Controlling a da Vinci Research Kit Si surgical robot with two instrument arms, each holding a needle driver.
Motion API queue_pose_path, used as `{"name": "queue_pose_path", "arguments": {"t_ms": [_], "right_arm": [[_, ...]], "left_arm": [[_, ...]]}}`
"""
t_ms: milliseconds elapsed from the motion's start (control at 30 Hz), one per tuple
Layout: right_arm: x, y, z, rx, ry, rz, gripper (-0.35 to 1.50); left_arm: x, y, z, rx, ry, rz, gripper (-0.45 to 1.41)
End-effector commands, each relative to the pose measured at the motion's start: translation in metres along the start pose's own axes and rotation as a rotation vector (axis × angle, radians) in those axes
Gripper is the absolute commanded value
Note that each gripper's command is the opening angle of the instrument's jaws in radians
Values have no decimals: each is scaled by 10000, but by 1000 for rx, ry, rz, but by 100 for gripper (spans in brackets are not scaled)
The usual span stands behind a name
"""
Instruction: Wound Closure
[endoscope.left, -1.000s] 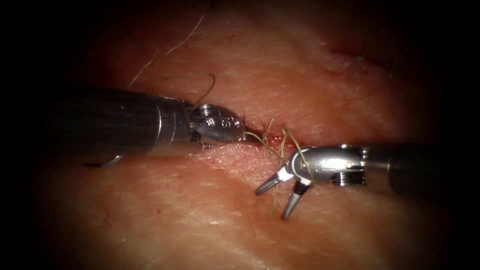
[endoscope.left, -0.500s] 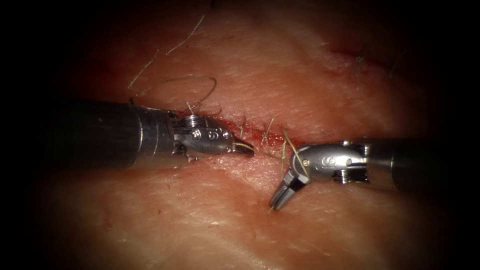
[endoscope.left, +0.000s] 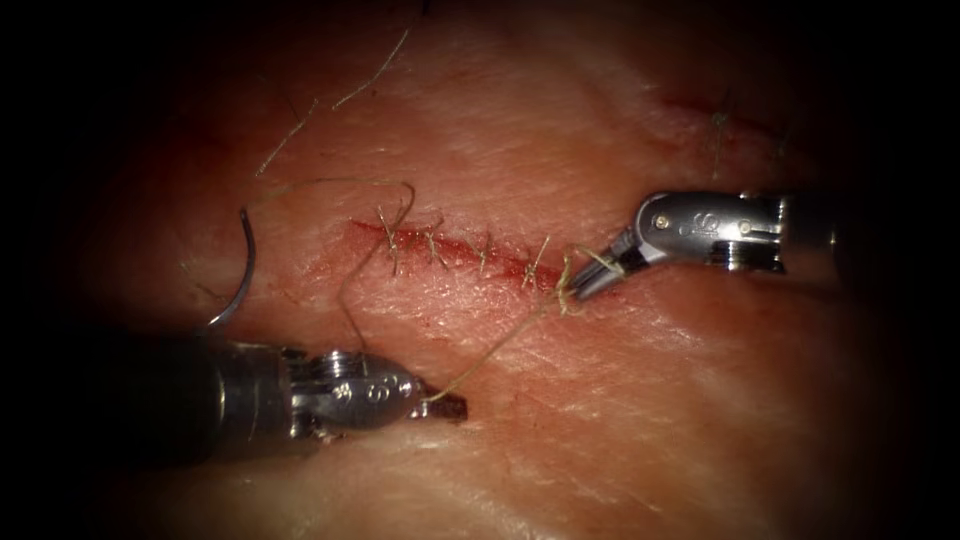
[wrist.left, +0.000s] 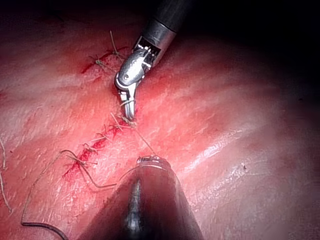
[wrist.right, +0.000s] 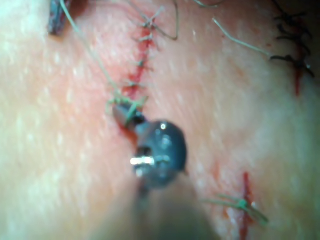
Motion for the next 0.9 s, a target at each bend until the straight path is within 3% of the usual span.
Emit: {"name": "queue_pose_path", "arguments": {"t_ms": [33,200,400,600,900], "right_arm": [[-5,8,5,-4,-1,2,-35],[-14,20,0,-69,2,53,-35],[-14,24,-7,-104,-1,74,-35],[-19,33,-26,-177,18,115,-35],[-17,32,-32,-222,49,153,-35]], "left_arm": [[-2,4,9,-2,0,-1,-45],[-17,49,17,-7,0,-7,-45],[-27,77,22,-16,0,-15,-45],[-37,107,14,-16,16,-30,-45],[-69,137,-6,-23,14,-59,-45]]}}
